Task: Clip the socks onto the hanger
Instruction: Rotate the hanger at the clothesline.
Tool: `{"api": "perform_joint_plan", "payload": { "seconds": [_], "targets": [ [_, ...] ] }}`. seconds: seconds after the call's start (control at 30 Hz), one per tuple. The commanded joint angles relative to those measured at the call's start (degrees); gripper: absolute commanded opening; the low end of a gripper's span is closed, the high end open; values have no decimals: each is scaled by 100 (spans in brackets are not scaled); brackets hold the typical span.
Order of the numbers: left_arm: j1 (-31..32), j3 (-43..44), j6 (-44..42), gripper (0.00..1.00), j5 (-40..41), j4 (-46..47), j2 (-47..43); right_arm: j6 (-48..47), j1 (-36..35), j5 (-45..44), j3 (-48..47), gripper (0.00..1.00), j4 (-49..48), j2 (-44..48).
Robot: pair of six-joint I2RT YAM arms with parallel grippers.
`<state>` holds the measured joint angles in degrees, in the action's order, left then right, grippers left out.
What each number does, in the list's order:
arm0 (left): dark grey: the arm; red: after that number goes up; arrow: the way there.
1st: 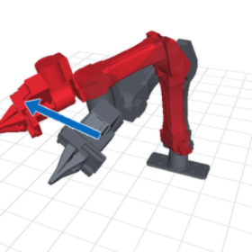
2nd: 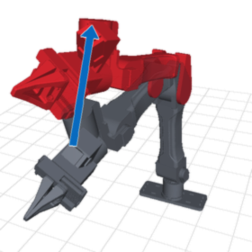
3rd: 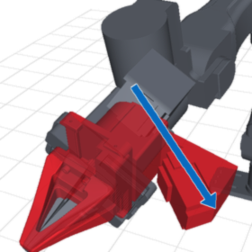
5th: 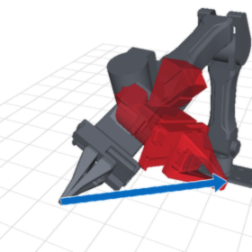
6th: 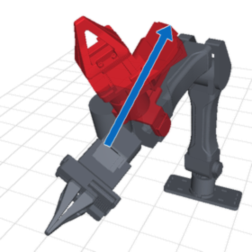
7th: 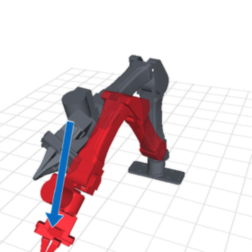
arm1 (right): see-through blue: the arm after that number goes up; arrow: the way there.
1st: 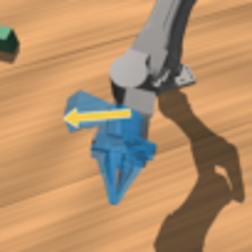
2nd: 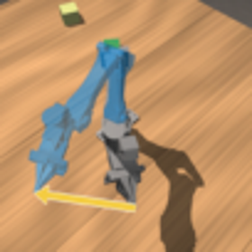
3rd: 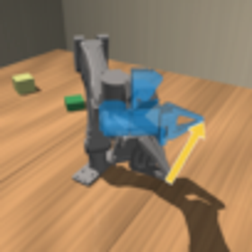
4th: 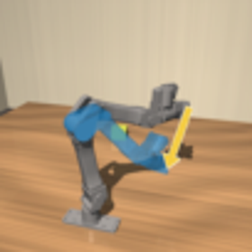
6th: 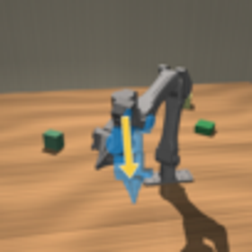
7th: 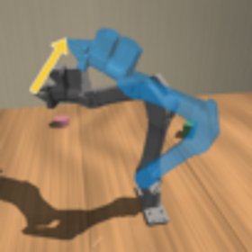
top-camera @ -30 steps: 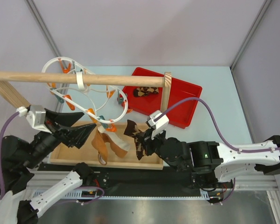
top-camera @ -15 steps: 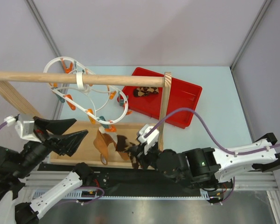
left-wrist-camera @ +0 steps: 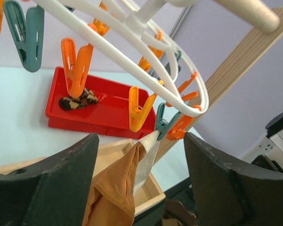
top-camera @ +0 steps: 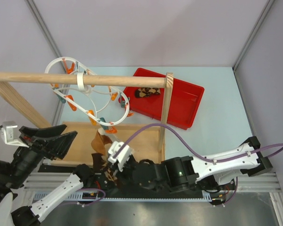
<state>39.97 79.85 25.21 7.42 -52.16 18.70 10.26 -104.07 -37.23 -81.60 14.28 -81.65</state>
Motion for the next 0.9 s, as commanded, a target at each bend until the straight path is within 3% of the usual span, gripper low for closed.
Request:
{"api": "perform_joint_plan", "payload": {
  "seconds": [0.0,0.1,0.2,0.37,0.67,0.87],
  "targets": [
    [-6,162,212,80,233,-312,432,134,431,557,-453,0,-294,-184],
    [-6,250,265,89,365,-330,494,335,765,813,-453,0,-391,-255],
    [-6,276,186,88,331,-242,582,406,985,788,-374,0,-383,-212],
    [-6,-22,27,78,-170,144,618,521,1284,972,3,0,-479,139],
    [2,-400,151,85,-461,672,653,661,1618,1016,575,0,-576,650],
    [2,-594,80,84,-557,865,644,644,1820,1157,751,0,-585,852]
  ]
}}
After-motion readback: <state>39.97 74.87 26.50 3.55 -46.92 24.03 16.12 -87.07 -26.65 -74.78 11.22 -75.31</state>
